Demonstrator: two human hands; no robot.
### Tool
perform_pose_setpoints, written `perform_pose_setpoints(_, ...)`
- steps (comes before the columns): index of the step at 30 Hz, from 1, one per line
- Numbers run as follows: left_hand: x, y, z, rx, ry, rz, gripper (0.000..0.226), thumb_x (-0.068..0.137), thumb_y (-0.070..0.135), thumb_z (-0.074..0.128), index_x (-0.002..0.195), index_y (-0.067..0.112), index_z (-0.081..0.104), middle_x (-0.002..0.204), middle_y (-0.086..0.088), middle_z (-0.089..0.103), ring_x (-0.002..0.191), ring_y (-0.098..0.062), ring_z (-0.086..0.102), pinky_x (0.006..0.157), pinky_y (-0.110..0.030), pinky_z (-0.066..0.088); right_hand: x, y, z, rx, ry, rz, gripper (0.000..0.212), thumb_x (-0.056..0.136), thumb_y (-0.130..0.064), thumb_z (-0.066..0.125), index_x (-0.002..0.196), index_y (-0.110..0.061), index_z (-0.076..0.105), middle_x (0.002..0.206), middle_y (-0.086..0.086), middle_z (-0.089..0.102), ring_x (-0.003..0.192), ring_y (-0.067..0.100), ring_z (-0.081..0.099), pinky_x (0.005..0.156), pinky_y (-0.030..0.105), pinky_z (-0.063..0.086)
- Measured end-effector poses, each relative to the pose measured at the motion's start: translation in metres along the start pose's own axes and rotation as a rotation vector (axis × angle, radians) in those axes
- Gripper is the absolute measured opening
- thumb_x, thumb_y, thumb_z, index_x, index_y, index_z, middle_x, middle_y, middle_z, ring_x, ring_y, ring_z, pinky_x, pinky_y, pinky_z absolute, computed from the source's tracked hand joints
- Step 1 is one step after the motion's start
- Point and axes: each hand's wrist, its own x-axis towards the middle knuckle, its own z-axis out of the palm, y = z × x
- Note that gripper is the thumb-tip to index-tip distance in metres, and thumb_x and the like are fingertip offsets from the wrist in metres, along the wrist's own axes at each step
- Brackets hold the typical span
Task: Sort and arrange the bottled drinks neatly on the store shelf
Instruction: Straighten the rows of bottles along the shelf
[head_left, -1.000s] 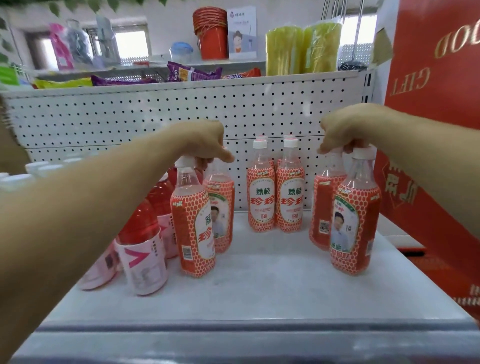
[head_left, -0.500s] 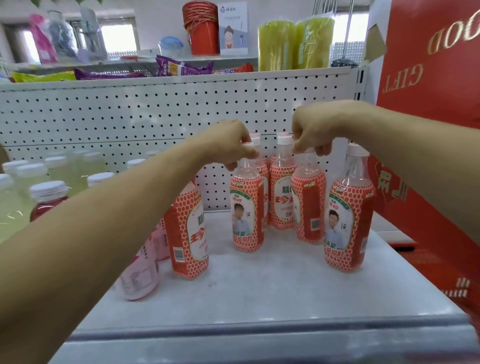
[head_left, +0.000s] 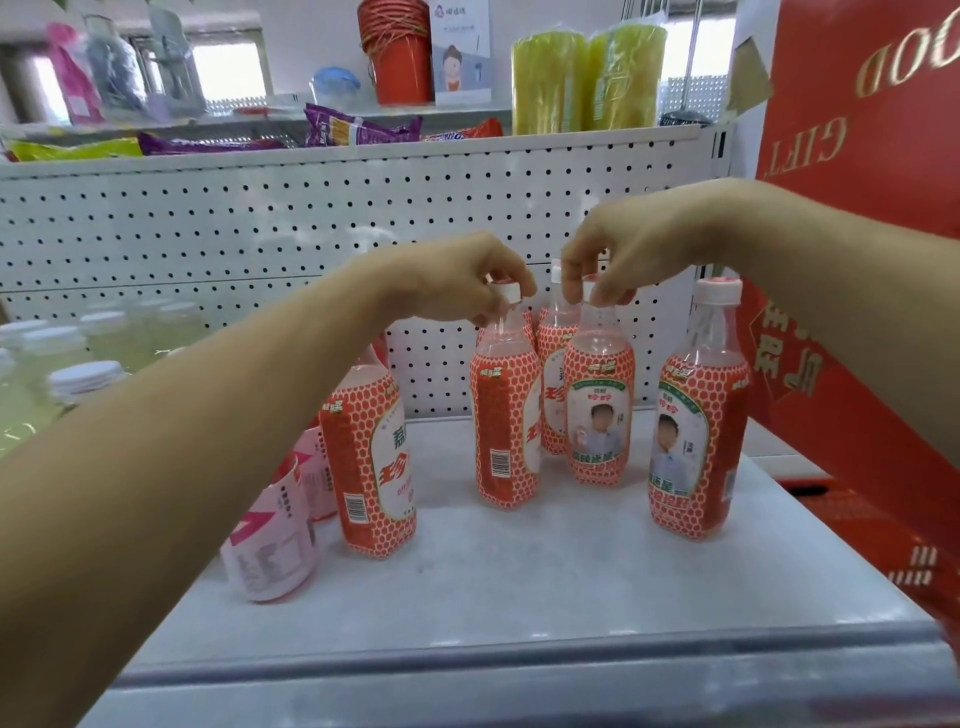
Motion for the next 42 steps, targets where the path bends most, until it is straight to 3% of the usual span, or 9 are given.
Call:
perform_pose_setpoints(4,-0.002,0.001,0.002,-0.024,0.019,0.003,0.031,0.096,0.004,0.059,0.118,0.023,0.067,0.119,0.001,0.061,0.099,-0.02,0.07,0.094,-0.041,0.056,-0.003,-0.003,0.002,0.054,0.024,-0.007,0.026,0.089,0.002,0.062,0.094,-0.022,0.07,0.091,-0.006,0.059,0.083,0.011,0.061,0.064,0.024,0.042)
perform_pose_setpoints(7,-0.006,0.004,0.004,0.015,0.067,0.009,0.029,0.096,0.017,0.063,0.124,0.022,0.065,0.107,0.011,0.061,0.089,-0.012,0.069,0.088,-0.034,0.056,-0.003,-0.005,0.003,0.097,0.014,-0.003,0.026,0.089,0.004,0.061,0.097,-0.02,0.07,0.096,-0.003,0.06,0.084,0.013,0.063,0.063,0.022,0.045)
perform_pose_setpoints(11,-0.005,0.007,0.012,0.07,0.141,0.018,0.031,0.093,0.034,0.067,0.12,0.021,0.064,0.119,0.002,0.056,0.072,-0.009,0.069,0.066,-0.025,0.057,0.002,-0.009,0.006,-0.041,0.036,0.041,0.012,0.094,-0.023,0.064,0.101,-0.015,0.069,0.09,0.007,0.069,0.071,0.019,0.073,0.064,0.028,0.056)
perform_pose_setpoints(16,-0.004,0.003,0.015,0.148,0.18,0.05,0.021,0.094,0.023,0.066,0.114,0.018,0.065,0.122,-0.004,0.059,0.074,-0.004,0.059,0.074,-0.033,0.051,0.009,-0.013,0.018,-0.226,0.196,0.094,0.052,0.092,-0.056,0.056,0.074,-0.007,0.062,0.062,0.005,0.061,0.052,0.018,0.052,0.051,0.027,0.039)
perform_pose_setpoints(18,-0.006,0.0,0.015,0.15,0.197,0.042,0.024,0.094,0.02,0.066,0.118,0.018,0.064,0.117,0.0,0.059,0.078,-0.003,0.058,0.072,-0.027,0.044,0.013,-0.019,0.024,-0.235,0.199,0.077,0.051,0.092,-0.057,0.055,0.074,-0.009,0.059,0.064,0.005,0.06,0.053,0.018,0.052,0.052,0.027,0.04)
perform_pose_setpoints(20,-0.008,-0.002,0.018,0.092,0.216,0.017,0.031,0.094,0.022,0.066,0.124,0.019,0.061,0.119,0.003,0.055,0.08,-0.013,0.067,0.066,-0.024,0.051,0.01,-0.024,0.024,-0.236,0.13,0.083,0.042,0.092,-0.053,0.059,0.087,-0.012,0.062,0.071,0.005,0.065,0.055,0.019,0.06,0.049,0.026,0.046)
perform_pose_setpoints(24,-0.009,-0.003,0.03,0.078,0.272,-0.043,0.043,0.091,0.03,0.069,0.131,0.021,0.055,0.131,-0.005,0.057,0.092,-0.02,0.064,0.084,-0.041,0.056,0.0,-0.019,0.018,-0.147,0.0,0.06,0.025,0.088,-0.032,0.072,0.105,-0.016,0.064,0.08,0.007,0.07,0.063,0.018,0.07,0.05,0.023,0.05)
perform_pose_setpoints(37,0.009,-0.008,0.037,-0.115,0.272,-0.042,0.029,0.095,0.015,0.063,0.122,0.026,0.058,0.133,-0.012,0.055,0.098,-0.021,0.057,0.095,-0.048,0.053,0.014,-0.005,0.031,-0.099,0.115,0.104,0.027,0.088,-0.024,0.073,0.109,-0.012,0.062,0.096,0.009,0.066,0.061,0.017,0.063,0.043,0.02,0.041)
perform_pose_setpoints(42,0.008,-0.008,0.036,-0.176,0.241,-0.035,0.027,0.095,0.01,0.062,0.114,0.03,0.058,0.127,-0.007,0.056,0.1,-0.02,0.058,0.095,-0.047,0.053,0.008,-0.006,0.039,-0.138,0.173,0.101,0.034,0.091,-0.026,0.068,0.121,-0.018,0.058,0.112,0.002,0.059,0.086,0.019,0.056,0.058,0.027,0.038)
